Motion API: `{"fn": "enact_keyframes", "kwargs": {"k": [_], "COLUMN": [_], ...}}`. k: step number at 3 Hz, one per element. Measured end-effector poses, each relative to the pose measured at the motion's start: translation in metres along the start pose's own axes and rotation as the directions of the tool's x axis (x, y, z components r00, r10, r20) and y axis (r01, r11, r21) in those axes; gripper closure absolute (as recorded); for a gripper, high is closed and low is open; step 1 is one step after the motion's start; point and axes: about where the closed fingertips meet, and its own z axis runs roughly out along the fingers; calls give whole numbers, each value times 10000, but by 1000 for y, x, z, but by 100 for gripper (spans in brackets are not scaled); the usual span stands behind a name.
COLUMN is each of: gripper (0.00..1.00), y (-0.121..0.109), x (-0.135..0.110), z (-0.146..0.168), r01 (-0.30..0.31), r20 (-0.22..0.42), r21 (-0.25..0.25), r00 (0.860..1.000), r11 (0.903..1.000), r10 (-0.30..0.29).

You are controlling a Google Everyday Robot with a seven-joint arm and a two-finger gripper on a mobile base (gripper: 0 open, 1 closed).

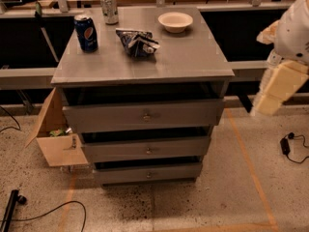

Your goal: Pick blue chip bag

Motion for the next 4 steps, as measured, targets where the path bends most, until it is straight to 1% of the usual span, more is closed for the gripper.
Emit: {"fn": "enact_keyframes", "kwargs": {"k": [1, 2, 3, 4], "gripper": [0, 0, 0, 0], "y": [-47, -100, -132, -163], "x": [-59, -118, -194, -250], "z": [24, 48, 86, 123], "r01": [-758, -1248, -1356, -1654], "r20": [1985, 4043, 5651, 6378], "r21": [493, 752, 737, 1128], "r00": [9780, 9107, 8220, 7681], "r11": [9959, 9893, 9880, 9797], "r10": [646, 842, 707, 562]}}
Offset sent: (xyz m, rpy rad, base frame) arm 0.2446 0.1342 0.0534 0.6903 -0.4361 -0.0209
